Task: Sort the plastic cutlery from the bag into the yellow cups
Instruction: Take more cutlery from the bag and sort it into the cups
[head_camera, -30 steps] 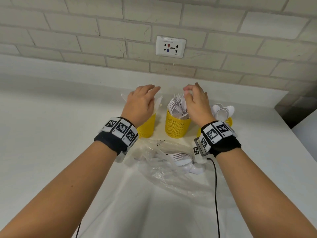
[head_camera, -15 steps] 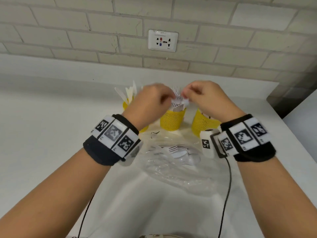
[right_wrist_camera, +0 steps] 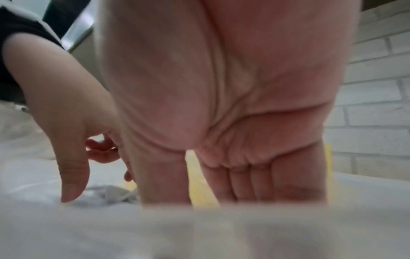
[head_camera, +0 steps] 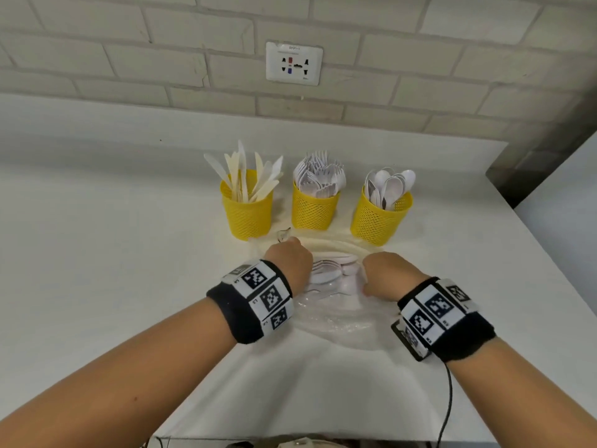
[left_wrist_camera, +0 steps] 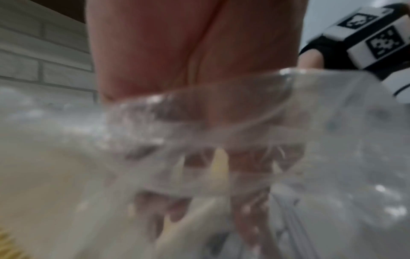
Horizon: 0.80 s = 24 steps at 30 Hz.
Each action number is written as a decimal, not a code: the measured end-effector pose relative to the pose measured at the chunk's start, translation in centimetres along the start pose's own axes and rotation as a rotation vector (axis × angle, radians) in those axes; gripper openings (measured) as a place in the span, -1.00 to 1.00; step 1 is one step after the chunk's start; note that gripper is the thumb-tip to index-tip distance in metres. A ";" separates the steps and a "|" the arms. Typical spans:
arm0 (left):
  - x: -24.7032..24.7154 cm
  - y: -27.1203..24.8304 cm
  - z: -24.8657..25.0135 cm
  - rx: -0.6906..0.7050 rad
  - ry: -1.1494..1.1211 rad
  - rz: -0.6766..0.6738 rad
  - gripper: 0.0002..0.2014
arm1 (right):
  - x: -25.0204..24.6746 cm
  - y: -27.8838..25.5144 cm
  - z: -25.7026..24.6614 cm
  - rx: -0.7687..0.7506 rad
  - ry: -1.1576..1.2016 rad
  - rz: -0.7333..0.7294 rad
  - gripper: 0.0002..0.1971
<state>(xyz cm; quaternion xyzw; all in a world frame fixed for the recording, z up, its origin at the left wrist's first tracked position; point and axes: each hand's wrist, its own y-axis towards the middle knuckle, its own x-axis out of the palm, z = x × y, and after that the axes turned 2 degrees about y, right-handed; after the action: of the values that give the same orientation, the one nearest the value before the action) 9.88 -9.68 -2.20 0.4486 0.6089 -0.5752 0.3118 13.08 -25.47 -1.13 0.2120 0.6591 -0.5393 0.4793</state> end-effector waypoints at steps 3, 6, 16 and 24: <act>1.0 0.9 0.6 -0.009 0.148 -0.006 -0.37 | 0.8 1.0 -0.3 0.004 -0.015 -0.008 -0.68; 2.2 1.8 1.0 0.010 0.168 0.066 -0.26 | 1.0 1.5 -0.4 0.017 -0.032 -0.012 -0.54; 2.5 2.8 1.0 0.074 0.104 0.141 -0.01 | 1.4 1.7 0.6 0.082 0.212 0.144 -0.31; 2.0 2.9 -0.7 0.105 -0.041 0.073 -0.16 | 1.7 2.2 0.2 0.013 0.264 0.165 -0.33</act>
<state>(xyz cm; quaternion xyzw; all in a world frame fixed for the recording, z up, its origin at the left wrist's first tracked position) 11.76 -8.85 -5.09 0.4743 0.5546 -0.6036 0.3211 14.16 -25.29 -3.70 0.3377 0.6933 -0.4697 0.4298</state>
